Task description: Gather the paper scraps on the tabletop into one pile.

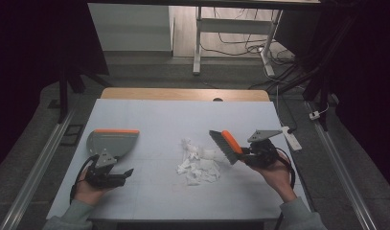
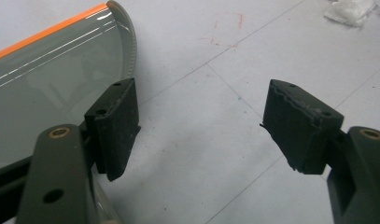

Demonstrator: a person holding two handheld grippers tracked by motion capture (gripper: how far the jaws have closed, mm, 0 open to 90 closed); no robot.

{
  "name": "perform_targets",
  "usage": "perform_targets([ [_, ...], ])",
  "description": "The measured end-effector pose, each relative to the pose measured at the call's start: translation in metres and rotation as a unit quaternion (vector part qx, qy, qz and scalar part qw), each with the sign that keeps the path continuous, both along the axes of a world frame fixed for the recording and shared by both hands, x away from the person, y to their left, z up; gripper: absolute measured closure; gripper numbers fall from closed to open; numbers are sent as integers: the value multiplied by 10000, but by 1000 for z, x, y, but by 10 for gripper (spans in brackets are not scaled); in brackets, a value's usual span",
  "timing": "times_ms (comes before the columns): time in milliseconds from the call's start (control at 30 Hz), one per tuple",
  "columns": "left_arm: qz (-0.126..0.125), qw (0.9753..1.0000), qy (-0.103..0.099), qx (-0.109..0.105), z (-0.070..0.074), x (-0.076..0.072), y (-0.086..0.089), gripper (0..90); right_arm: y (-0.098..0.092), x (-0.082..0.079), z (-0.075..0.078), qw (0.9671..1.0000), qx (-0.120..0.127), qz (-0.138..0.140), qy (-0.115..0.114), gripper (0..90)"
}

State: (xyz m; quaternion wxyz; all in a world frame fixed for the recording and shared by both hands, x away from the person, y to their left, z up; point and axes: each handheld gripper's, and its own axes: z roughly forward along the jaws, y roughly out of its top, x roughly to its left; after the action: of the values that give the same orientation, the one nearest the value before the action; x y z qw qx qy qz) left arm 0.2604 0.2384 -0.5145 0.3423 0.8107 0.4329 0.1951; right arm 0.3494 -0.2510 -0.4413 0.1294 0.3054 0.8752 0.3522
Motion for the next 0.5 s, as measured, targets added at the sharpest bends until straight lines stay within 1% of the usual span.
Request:
perform_targets([
  [167, 3, 10000, -24, -3, 1, 0, 0, 280, -18, -5, -7, 9995, 146, -270, -60, 702],
  [333, 3, 10000, -46, -12, 1, -1, 0, 280, -36, -11, -13, 9983, 231, -517, -150, 703],
  [500, -5, 10000, -74, -13, 2, -1, -2, 280, -48, -18, -19, 9970, 343, -651, -233, 702],
])
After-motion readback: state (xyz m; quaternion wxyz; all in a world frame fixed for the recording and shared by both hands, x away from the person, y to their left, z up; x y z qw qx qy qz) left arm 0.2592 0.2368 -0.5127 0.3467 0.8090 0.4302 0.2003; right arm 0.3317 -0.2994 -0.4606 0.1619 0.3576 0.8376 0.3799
